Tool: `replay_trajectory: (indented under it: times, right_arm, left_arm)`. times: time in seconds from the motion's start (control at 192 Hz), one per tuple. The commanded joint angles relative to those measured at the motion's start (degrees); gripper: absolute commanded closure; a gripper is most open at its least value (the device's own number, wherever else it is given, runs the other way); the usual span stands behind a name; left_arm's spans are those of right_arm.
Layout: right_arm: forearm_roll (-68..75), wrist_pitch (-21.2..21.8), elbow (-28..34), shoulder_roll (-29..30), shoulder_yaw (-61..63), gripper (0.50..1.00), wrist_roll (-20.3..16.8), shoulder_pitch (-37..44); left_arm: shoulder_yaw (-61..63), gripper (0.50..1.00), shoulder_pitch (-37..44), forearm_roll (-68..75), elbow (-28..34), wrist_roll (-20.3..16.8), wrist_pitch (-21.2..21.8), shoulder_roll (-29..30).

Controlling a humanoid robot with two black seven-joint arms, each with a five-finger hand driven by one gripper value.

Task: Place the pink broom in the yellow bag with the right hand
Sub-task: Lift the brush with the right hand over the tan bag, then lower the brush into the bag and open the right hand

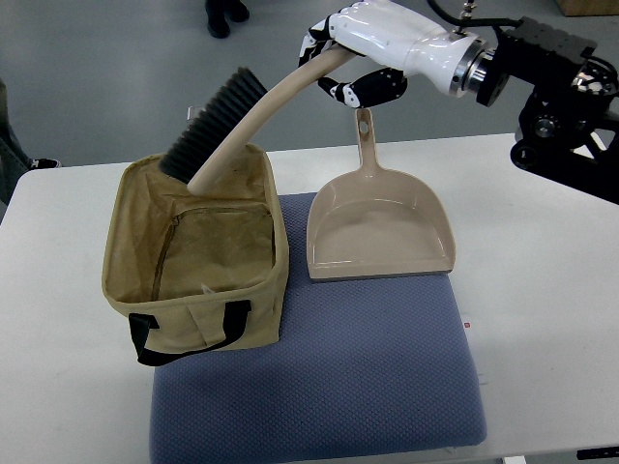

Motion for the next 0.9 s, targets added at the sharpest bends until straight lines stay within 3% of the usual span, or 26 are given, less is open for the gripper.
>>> replay_trajectory:
  times: [0.0, 0.161, 0.374, 0.645, 0.728, 0.816, 0.894]
  right_arm:
    - [-2.6, 0.4, -0.8, 4.0, -0.5, 1.000, -0.3, -0.2]
    - [-6.2, 1.4, -2.6, 8.9, -0.6, 1.000, -0.3, -1.3]
    - [-6.4, 1.3, -3.0, 9.6, -0.6, 1.000, -0.1, -2.6]
    - [-6.4, 0.6, -5.3, 10.0, -0.4, 0.775, 0.1, -4.8]
    - [-6.3, 0.3, -5.5, 10.0, -0.4, 0.742, 0.1, -5.3]
    - [-6.2, -0.4, -5.5, 9.8, 0.0, 0.656, 0.2, -5.4]
    - [-6.2, -0.4, -5.5, 9.5, 0.4, 0.642, 0.3, -5.9]
  left_arm:
    - [0.0, 0.500, 0.0, 0.1, 0.0, 0.0, 0.0, 0.0]
    - [0.0, 0.500, 0.0, 0.0, 0.0, 0.0, 0.0, 0.0]
    - [0.0, 0.500, 0.0, 0.0, 0.0, 0.0, 0.0, 0.0]
    - [0.0, 0.500, 0.0, 0.0, 0.0, 0.0, 0.0, 0.0]
    - [0.0, 0.500, 0.0, 0.0, 0.0, 0.0, 0.0, 0.0]
    - [0.0, 0.500, 0.0, 0.1, 0.0, 0.0, 0.0, 0.0]
    - [0.0, 0.500, 0.0, 0.0, 0.0, 0.0, 0.0, 0.0]
